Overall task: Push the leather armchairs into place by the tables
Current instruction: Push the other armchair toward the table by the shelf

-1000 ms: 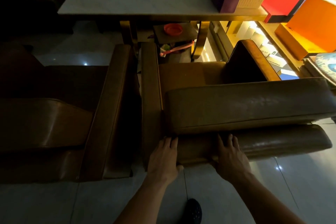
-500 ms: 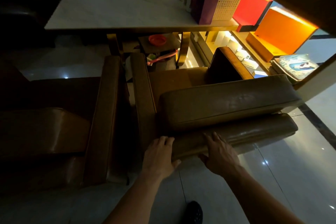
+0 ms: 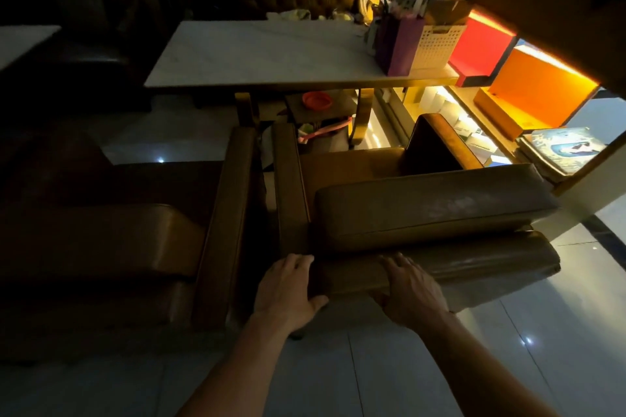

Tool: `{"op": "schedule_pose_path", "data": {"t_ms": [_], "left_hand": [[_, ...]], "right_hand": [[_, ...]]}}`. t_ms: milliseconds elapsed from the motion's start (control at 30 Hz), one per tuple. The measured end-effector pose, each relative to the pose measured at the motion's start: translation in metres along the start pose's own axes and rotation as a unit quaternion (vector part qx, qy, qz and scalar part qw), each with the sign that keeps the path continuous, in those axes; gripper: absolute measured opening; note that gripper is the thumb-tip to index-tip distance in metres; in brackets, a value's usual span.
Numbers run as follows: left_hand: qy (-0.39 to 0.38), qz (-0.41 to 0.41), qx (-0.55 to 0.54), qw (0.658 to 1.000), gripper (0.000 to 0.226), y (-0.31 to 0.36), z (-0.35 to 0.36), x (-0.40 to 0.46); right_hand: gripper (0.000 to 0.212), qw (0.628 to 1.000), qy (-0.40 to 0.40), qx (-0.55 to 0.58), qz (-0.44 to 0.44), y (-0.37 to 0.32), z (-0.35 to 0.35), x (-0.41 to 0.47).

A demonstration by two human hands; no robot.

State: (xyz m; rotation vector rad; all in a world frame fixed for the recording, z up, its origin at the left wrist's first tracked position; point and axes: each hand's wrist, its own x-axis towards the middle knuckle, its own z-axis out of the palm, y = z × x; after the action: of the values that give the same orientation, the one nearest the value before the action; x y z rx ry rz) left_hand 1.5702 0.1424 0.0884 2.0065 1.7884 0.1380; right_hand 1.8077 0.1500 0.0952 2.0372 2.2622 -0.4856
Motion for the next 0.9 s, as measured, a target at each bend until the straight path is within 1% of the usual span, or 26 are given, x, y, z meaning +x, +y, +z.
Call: {"op": "schedule_pose_path", "data": {"t_ms": [200,367,500,600,733,900], "left_hand": [[0.019,-0.025,-0.021,0.999,0.086,0.011,-0.004,-0.018],[-0.016,-0.053,-0.029,0.998,0.092,0.016,0.019,-0.013],[-0.041,-0.051,-0.033,0.997,0.095,0.027,0.050,0.012],[-0.045,-0.043,-0.019,0.998,0.097,0.035,0.071,0.038],[-0.051,-0.061,0.002,0.997,0.104,0.038,0.092,0.065],[-0.059,-0.077,0.036,0.995,0.112,0.040,0.112,0.082]], "right_hand": [[0.075,1.000,0.008,0.003,-0.004,0.017,-0.007,-0.019],[0.079,1.000,-0.019,0.008,0.021,0.050,0.007,-0.015],[0.086,0.999,-0.028,-0.003,0.034,0.084,0.020,0.006],[0.092,0.998,-0.026,-0.014,0.055,0.115,0.028,0.031],[0.103,0.997,-0.020,-0.030,0.073,0.168,0.036,0.060],[0.120,0.996,-0.014,-0.058,0.072,0.225,0.034,0.084]]}}
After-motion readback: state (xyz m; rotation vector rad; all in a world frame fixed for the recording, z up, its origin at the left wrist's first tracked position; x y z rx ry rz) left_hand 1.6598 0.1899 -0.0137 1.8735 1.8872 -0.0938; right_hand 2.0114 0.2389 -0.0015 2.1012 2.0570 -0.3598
